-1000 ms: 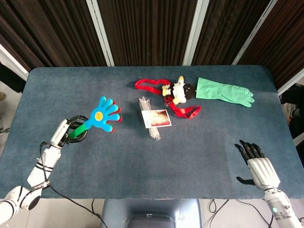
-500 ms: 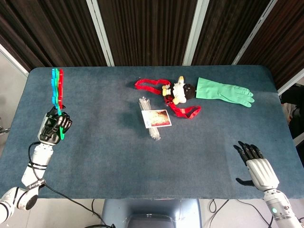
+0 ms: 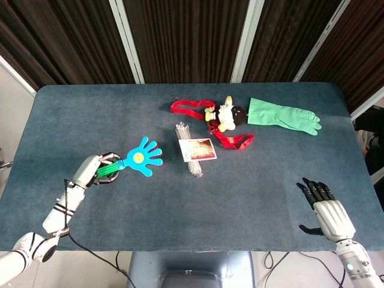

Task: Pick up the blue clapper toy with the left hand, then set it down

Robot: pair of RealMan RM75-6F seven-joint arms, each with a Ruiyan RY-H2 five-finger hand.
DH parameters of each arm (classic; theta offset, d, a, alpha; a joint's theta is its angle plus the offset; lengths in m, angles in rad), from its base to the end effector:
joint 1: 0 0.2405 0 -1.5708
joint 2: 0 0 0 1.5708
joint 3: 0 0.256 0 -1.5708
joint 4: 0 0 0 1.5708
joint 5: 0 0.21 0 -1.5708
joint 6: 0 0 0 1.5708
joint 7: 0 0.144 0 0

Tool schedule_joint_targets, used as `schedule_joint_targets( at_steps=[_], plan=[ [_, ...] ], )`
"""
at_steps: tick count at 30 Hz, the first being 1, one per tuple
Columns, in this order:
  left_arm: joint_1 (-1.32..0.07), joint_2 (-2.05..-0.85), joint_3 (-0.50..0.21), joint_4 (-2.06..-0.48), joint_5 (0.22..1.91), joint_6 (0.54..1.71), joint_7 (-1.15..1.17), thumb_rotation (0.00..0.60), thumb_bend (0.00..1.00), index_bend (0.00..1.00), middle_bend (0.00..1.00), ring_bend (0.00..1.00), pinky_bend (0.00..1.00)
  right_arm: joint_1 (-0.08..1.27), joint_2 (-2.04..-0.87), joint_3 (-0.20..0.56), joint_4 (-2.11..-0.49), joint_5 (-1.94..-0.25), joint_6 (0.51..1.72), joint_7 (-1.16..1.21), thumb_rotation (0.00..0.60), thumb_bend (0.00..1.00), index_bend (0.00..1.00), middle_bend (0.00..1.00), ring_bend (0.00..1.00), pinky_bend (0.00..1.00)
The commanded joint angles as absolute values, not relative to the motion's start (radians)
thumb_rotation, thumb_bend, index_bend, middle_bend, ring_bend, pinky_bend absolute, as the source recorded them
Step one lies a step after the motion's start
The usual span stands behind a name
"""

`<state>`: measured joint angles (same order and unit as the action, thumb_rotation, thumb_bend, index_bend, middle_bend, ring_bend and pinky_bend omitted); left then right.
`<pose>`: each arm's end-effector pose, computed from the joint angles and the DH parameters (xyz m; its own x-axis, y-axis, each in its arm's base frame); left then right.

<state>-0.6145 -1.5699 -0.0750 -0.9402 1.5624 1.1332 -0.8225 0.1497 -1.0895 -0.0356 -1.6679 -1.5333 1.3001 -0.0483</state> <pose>-0.2562 0.3600 0.0330 -0.0656 0.3053 0.9500 0.9431 -0.2920 0.1590 -0.3041 -0.1771 0.1263 0.4323 -0.2410 0.8690 -0.9017 -0.1094 0.4182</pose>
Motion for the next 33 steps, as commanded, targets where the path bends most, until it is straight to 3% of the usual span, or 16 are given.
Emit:
schedule_joint_targets(
  at_steps=[1, 5, 7, 10, 13, 15, 18, 22, 29, 33],
  plan=[
    [-0.648, -1.586, -0.056, -0.931, 1.548, 1.058, -0.757, 0.600, 0.47, 0.94, 0.95, 0.76, 1.00, 0.149, -1.090, -0.035, -1.666, -1.533, 1.300, -0.049, 0.600, 0.19, 0.00, 0.00, 0.00, 0.00],
    [-0.644, -1.586, -0.044, -0.923, 1.546, 1.048, -0.781, 0.600, 0.47, 0.93, 0.94, 0.75, 1.00, 0.151, -1.092, -0.036, -1.666, -1.531, 1.294, -0.052, 0.600, 0.19, 0.00, 0.00, 0.00, 0.00],
    [-0.643, -1.599, -0.030, -0.897, 1.548, 1.033, -0.776, 0.600, 0.46, 0.86, 0.88, 0.71, 1.00, 0.153, -1.093, -0.037, -1.666, -1.530, 1.289, -0.054, 0.600, 0.19, 0.00, 0.00, 0.00, 0.00],
    [-0.646, -1.621, -0.013, -0.856, 1.548, 1.001, -0.759, 0.600, 0.44, 0.66, 0.74, 0.61, 0.94, 0.155, -1.091, -0.040, -1.669, -1.528, 1.280, -0.055, 0.600, 0.19, 0.00, 0.00, 0.00, 0.00],
    [-0.651, -1.641, -0.002, -0.820, 1.542, 0.966, -0.737, 0.600, 0.43, 0.42, 0.51, 0.40, 0.62, 0.155, -1.091, -0.040, -1.671, -1.527, 1.280, -0.056, 0.600, 0.19, 0.00, 0.00, 0.00, 0.00],
    [-0.655, -1.646, 0.000, -0.809, 1.533, 0.942, -0.727, 0.600, 0.41, 0.20, 0.30, 0.18, 0.35, 0.155, -1.091, -0.039, -1.671, -1.527, 1.282, -0.056, 0.600, 0.19, 0.00, 0.00, 0.00, 0.00],
    [-0.658, -1.641, -0.005, -0.810, 1.519, 0.920, -0.726, 0.600, 0.40, 0.03, 0.12, 0.02, 0.15, 0.155, -1.091, -0.039, -1.671, -1.526, 1.281, -0.056, 0.600, 0.19, 0.00, 0.00, 0.00, 0.00],
    [-0.654, -1.624, -0.010, -0.828, 1.517, 0.941, -0.705, 0.600, 0.39, 0.00, 0.00, 0.00, 0.04, 0.154, -1.091, -0.038, -1.671, -1.527, 1.283, -0.056, 0.600, 0.19, 0.00, 0.00, 0.00, 0.00],
    [-0.642, -1.538, -0.011, -0.945, 1.491, 0.934, -0.501, 0.600, 0.38, 0.00, 0.00, 0.00, 0.02, 0.150, -1.090, -0.041, -1.675, -1.536, 1.295, -0.058, 0.600, 0.18, 0.00, 0.00, 0.00, 0.00],
    [-0.567, -1.448, -0.048, -1.119, 1.443, 1.083, -0.270, 0.600, 0.38, 0.00, 0.00, 0.00, 0.02, 0.143, -1.086, -0.043, -1.677, -1.551, 1.315, -0.055, 0.600, 0.19, 0.00, 0.00, 0.00, 0.00]
  ],
)
